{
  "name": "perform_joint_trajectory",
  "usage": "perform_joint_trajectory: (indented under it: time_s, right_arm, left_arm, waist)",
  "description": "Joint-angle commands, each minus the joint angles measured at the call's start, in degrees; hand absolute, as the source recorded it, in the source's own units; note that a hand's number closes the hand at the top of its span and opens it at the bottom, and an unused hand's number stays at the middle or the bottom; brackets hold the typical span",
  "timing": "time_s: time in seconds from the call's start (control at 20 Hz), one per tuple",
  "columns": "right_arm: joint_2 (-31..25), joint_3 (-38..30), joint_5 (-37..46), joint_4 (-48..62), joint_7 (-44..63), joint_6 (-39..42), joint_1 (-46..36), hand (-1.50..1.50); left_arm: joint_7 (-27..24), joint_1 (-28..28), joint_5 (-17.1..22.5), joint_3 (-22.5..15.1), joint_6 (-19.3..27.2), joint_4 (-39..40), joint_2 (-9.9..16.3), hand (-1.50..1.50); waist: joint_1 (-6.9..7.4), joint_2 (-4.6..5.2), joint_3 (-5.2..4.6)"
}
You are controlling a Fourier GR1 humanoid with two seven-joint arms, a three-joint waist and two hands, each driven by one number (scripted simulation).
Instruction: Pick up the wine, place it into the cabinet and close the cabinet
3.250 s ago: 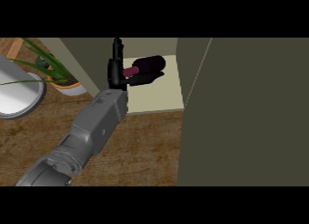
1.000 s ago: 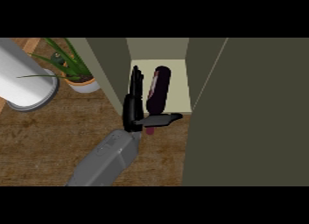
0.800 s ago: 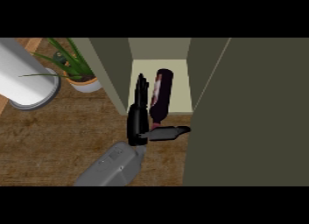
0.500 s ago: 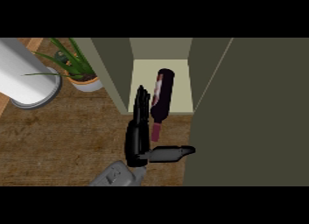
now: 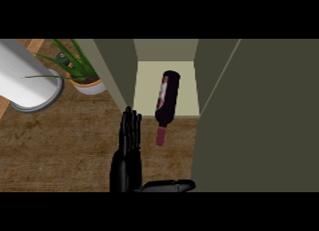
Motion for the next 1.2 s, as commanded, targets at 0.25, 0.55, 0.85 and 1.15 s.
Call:
perform_joint_trajectory:
  time_s: [0.25,0.55,0.85,1.15]
  right_arm:
    - [0.48,1.94,-7.55,-2.26,2.52,2.05,1.02,-1.50]
    - [-1.41,1.95,-9.76,-4.03,4.01,5.32,2.23,1.50]
    - [-1.50,5.61,-9.84,-6.10,7.98,5.77,1.87,1.50]
    - [1.18,11.86,-12.22,-5.45,7.14,7.52,12.08,1.50]
  left_arm:
    - [3.78,9.01,-2.02,-1.99,-3.92,-17.17,11.78,-1.50]
    - [1.75,14.71,-1.62,-1.27,-9.47,-20.08,16.68,-1.50]
    - [1.60,18.22,0.32,3.59,-13.09,-26.13,22.27,-1.50]
    - [-0.43,24.73,3.84,9.44,-17.85,-30.56,29.00,-1.50]
  waist:
    - [0.14,0.05,0.00]
    - [-0.15,0.09,-0.01]
    - [-0.05,0.06,-0.06]
    - [-0.01,-0.09,-0.01]
